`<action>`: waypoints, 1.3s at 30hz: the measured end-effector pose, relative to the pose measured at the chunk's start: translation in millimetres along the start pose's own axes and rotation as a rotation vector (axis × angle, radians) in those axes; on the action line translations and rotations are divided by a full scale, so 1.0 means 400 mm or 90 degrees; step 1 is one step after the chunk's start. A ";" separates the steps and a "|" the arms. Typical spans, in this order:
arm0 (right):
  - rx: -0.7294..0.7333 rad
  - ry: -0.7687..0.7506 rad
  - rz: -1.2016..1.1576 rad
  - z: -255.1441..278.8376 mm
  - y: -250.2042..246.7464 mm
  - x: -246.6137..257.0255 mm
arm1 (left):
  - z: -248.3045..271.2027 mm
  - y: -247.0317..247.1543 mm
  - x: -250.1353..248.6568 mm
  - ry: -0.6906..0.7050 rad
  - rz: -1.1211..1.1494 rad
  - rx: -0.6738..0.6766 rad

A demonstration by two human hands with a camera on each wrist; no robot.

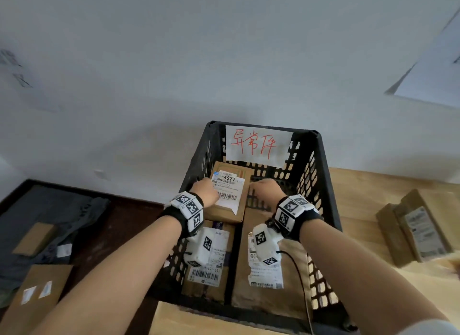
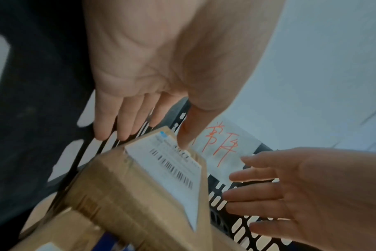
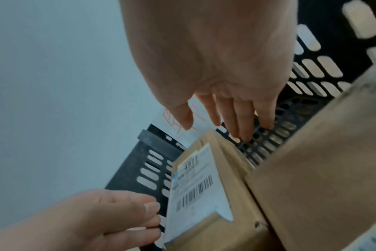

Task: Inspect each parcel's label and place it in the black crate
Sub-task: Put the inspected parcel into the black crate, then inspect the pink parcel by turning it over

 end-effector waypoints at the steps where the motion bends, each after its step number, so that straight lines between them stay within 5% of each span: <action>1: 0.015 -0.008 -0.034 0.021 -0.019 0.002 | 0.010 -0.006 -0.014 0.014 0.006 -0.026; 5: 0.079 -0.059 -0.168 0.114 -0.095 0.001 | 0.081 -0.011 -0.115 0.070 0.196 -0.073; 10: 0.103 -0.140 -0.282 0.226 -0.268 -0.048 | 0.214 0.026 -0.340 0.128 0.418 -0.002; 16: 0.028 -0.167 -0.302 0.295 -0.574 -0.223 | 0.323 0.167 -0.627 0.186 0.410 -0.008; 23: -0.138 -0.104 -0.248 0.311 -0.933 -0.501 | 0.363 0.360 -0.882 0.147 0.385 0.087; 32: -0.437 -0.099 -0.223 0.311 -1.159 -0.655 | 0.318 0.449 -1.107 0.205 0.341 0.154; 39: -0.355 -0.007 -0.137 0.286 -1.235 -0.702 | 0.299 0.518 -1.295 0.306 0.263 0.117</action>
Point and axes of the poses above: each hand's wrist, its own z-axis away from the middle knuckle, its own y-axis out of the palm, x = y × z, the point moved 1 cm from there along -z, towards the middle knuckle, and after that the axes turned 10 degrees about -z, right-handed, at the moved point
